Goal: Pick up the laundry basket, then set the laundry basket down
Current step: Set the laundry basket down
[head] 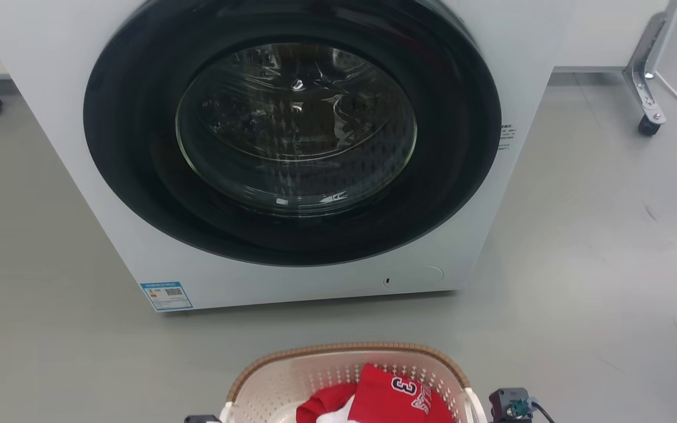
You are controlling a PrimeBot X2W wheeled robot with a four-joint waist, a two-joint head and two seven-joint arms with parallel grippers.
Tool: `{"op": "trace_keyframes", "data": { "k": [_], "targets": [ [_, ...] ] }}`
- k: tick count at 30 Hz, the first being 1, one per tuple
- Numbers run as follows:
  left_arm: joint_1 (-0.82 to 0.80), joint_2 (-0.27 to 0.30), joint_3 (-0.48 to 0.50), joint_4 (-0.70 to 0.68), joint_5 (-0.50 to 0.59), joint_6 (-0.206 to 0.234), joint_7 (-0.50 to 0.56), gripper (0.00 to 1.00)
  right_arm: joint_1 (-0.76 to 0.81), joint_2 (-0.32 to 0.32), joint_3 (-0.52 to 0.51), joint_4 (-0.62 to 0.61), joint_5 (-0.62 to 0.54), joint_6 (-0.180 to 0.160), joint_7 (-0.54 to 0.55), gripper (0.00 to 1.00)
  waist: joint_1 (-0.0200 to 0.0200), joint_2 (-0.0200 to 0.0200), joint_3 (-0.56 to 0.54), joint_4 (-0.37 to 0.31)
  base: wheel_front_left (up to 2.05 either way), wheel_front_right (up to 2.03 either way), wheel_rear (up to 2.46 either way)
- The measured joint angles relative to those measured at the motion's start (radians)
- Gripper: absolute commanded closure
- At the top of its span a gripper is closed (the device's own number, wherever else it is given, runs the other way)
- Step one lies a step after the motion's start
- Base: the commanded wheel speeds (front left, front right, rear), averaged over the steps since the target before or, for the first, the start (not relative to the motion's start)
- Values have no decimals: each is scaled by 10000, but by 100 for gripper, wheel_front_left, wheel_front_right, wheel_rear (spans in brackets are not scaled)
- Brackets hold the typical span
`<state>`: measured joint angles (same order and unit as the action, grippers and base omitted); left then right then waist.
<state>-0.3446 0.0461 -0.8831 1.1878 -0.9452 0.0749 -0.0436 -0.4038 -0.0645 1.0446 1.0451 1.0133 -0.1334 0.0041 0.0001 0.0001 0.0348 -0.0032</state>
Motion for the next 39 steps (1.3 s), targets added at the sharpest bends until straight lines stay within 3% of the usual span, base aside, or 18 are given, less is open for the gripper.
{"op": "trace_keyframes", "data": {
  "k": [13,39],
  "targets": [
    [-1676,119,105,-71,52,56,-336,100,-1871,-8,-54,127,-23,0,-412,100,1,0,1316,18,0,0,0],
    [-4357,165,134,-151,332,148,-652,100,-4707,-40,-63,777,-476,2,-1049,100,1,2,5079,257,0,0,0]
  ]
}}
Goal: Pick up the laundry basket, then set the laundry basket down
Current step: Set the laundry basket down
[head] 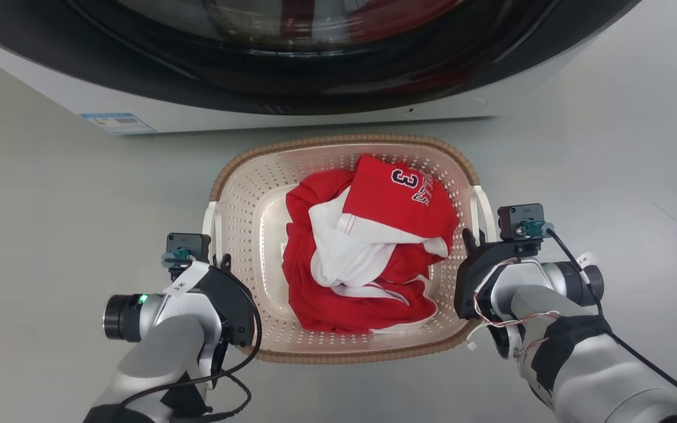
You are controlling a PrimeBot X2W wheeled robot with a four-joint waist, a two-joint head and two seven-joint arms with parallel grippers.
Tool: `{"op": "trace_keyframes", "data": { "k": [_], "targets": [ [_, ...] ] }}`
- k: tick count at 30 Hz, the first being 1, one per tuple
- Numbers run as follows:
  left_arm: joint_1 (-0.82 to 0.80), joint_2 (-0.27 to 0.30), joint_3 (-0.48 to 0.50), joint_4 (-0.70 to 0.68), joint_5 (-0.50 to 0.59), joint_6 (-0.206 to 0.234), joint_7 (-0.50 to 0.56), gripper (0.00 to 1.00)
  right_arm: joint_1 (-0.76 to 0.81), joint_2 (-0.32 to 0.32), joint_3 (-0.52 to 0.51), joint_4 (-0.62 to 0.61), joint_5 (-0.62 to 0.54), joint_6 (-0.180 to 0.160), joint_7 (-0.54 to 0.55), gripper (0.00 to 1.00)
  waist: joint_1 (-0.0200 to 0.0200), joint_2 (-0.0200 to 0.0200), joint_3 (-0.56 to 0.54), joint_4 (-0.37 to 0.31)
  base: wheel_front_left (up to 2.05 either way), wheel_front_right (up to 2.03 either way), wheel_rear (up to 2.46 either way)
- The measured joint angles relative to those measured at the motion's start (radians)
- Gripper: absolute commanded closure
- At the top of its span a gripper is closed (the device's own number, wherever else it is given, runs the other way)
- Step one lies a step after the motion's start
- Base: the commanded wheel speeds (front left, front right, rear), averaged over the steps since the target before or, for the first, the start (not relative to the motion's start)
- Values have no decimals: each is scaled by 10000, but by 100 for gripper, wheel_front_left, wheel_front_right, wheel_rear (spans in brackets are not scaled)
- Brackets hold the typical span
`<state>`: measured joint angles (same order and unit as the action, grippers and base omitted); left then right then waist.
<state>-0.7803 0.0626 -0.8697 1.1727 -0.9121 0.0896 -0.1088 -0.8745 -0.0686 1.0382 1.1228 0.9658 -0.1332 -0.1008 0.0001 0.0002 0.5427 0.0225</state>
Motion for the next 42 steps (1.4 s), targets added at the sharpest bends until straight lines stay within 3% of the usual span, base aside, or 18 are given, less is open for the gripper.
{"op": "trace_keyframes", "data": {
  "k": [19,42],
  "targets": [
    [-1568,-50,144,-59,303,86,-447,100,-1686,-92,-56,541,-324,102,-637,100,0,0,2750,231,0,0,0],
    [-2129,-105,82,345,512,81,-920,100,-2062,-38,46,855,-384,276,-1043,100,-2,-2,3272,479,0,0,0]
  ]
}}
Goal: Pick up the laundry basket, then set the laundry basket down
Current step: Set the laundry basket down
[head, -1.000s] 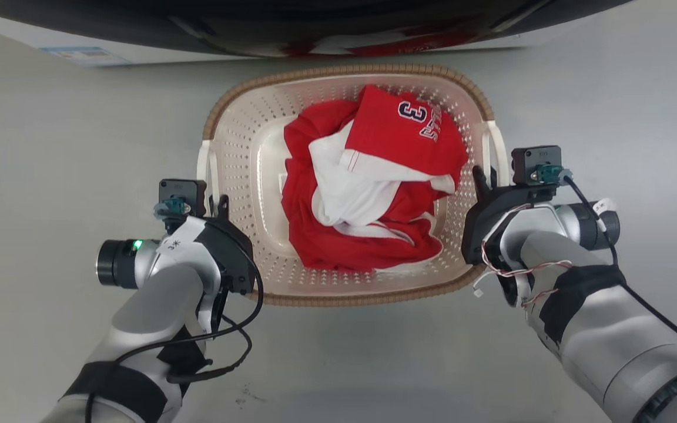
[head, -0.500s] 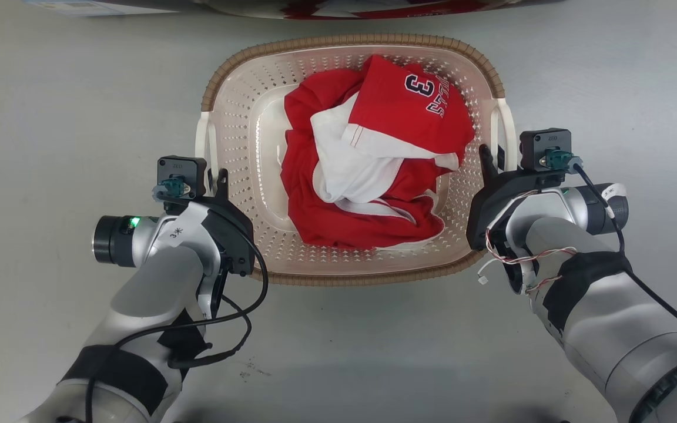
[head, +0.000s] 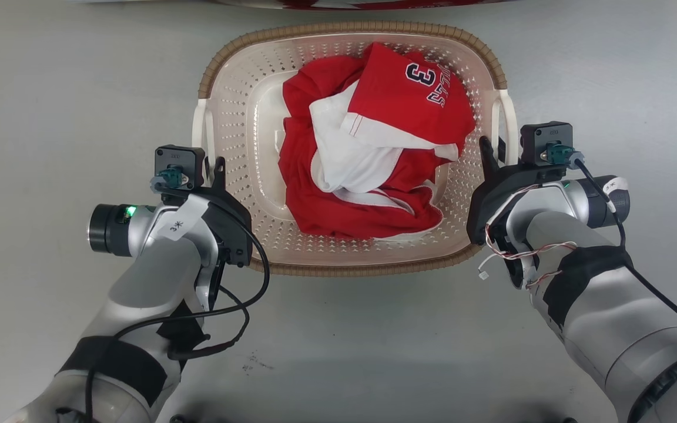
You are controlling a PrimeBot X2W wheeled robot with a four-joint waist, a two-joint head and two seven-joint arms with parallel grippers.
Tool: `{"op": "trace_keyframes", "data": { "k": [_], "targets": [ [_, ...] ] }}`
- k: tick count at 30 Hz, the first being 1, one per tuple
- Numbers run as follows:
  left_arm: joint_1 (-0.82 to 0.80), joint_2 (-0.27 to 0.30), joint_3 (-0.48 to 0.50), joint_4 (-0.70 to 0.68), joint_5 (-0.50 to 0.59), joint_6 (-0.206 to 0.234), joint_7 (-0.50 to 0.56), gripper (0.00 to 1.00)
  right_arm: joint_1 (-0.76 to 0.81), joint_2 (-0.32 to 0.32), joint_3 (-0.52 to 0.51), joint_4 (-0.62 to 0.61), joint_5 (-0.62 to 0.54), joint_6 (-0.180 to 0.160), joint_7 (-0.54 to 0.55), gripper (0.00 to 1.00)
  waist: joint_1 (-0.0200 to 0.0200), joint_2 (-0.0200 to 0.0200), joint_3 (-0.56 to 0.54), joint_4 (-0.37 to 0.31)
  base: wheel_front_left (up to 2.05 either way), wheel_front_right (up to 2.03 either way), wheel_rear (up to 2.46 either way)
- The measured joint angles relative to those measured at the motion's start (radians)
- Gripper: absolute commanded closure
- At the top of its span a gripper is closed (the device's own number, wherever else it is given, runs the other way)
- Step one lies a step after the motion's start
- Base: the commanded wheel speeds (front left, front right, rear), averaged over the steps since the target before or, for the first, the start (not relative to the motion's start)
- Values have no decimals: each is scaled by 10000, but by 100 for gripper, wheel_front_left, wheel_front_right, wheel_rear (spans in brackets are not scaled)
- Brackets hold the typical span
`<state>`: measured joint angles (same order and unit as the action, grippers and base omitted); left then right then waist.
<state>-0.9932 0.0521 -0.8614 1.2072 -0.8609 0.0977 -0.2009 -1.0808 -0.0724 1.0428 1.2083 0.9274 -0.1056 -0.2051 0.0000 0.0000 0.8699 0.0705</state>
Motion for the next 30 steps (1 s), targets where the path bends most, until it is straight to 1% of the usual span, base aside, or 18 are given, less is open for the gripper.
{"op": "trace_keyframes", "data": {
  "k": [6,7,8,9,10,11,12,13,14,17,18,19,20,21,22,30],
  "targets": [
    [-1,-50,-15,77,0,-2,-56,100,0,4,27,59,0,13,-77,100,0,0,-22,23,0,0,0],
    [-1,-52,-15,86,0,-4,-94,100,0,6,29,71,0,15,-79,96,0,0,-29,24,0,0,0],
    [-1,-56,-17,98,0,-6,-121,100,0,12,31,81,0,15,-84,79,0,0,-37,25,0,0,0],
    [-2,-58,-19,104,0,-6,-123,100,1,12,35,82,0,15,-88,67,0,0,-46,24,0,0,0],
    [-7,-58,-17,109,2,-6,-142,100,3,12,67,92,-15,15,-86,67,0,0,-57,25,0,0,0],
    [-27,-58,-13,111,2,-6,-169,100,10,10,90,105,-40,15,-90,60,0,0,-68,26,0,0,0],
    [-43,-58,-8,125,2,2,-171,90,10,4,96,107,-40,17,-98,53,0,0,-81,27,0,0,0],
    [-44,-59,-10,132,2,0,-174,74,9,10,104,100,-40,52,-125,46,0,0,-93,29,0,0,0],
    [-43,-63,-13,151,4,0,-174,64,9,15,115,86,-40,92,-134,42,0,0,-105,30,0,0,0],
    [-42,-88,12,192,4,2,-176,57,8,52,148,25,-40,92,-138,30,0,0,-138,34,0,0,0],
    [-41,-90,17,205,4,2,-176,52,8,56,157,10,-40,92,-159,20,0,0,-148,35,0,0,0],
    [-40,-90,19,219,4,4,-176,38,6,58,161,0,-40,92,-163,8,0,0,-157,36,0,0,0],
    [-39,-94,19,228,2,4,-176,15,4,58,165,-8,-40,92,-165,0,0,0,-166,36,0,0,0],
    [-39,-102,21,234,2,4,-178,3,3,58,173,-13,-40,92,-165,0,0,0,-173,37,0,0,0],
    [-39,-109,21,247,2,4,-178,0,2,58,178,-23,-40,92,-167,0,0,0,-180,37,0,0,0],
    [-31,-155,65,357,-12,33,-213,0,-12,59,221,-31,-40,92,-249,0,0,0,-280,36,0,0,0]
  ]
}}
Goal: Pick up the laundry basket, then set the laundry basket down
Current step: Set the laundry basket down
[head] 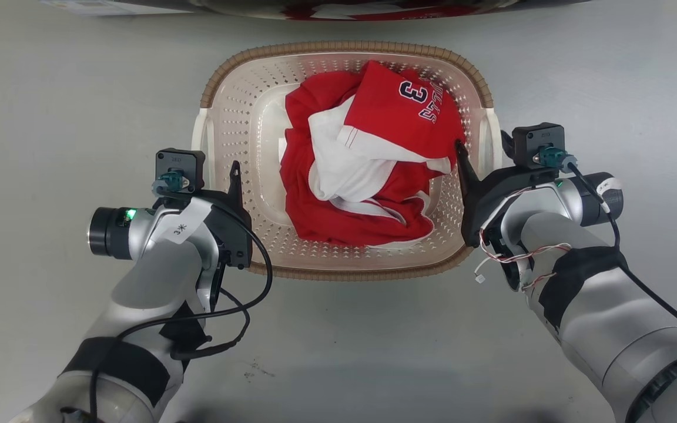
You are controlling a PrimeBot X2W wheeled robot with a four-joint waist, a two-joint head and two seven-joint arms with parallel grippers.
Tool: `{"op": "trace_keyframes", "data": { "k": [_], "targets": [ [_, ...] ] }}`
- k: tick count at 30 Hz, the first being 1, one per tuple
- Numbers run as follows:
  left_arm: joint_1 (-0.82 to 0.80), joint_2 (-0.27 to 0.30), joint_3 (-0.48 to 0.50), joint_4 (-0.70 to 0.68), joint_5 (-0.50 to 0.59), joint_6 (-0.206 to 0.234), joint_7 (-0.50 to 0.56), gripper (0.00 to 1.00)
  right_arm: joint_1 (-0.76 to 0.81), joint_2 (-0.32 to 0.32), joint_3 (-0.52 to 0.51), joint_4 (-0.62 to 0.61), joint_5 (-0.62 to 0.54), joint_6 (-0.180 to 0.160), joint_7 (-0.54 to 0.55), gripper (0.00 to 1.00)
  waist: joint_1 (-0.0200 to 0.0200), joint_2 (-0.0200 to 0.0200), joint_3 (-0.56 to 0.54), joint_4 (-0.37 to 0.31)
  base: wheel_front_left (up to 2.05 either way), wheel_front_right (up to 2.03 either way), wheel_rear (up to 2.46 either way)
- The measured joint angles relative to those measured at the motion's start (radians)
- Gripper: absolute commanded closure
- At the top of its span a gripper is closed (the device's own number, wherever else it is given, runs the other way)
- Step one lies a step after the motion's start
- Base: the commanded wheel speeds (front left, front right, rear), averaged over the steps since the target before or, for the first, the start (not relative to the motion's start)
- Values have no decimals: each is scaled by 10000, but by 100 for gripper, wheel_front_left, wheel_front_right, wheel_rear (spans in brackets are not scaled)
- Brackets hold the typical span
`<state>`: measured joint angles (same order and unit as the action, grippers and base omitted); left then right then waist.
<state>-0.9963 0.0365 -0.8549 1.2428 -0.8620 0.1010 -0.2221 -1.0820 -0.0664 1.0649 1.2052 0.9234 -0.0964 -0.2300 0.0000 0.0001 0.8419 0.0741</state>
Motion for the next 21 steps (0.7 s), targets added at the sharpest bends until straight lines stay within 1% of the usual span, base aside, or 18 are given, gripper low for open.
{"op": "trace_keyframes", "data": {
  "k": [15,21],
  "targets": [
    [65,-6,196,31,-98,0,-207,0,4,6,-121,44,13,12,-107,0,0,0,-851,-125,0,0,0],
    [233,38,370,-59,-128,-44,-272,0,8,10,-245,52,15,174,-186,0,0,0,-1429,-229,0,0,0]
  ]
}}
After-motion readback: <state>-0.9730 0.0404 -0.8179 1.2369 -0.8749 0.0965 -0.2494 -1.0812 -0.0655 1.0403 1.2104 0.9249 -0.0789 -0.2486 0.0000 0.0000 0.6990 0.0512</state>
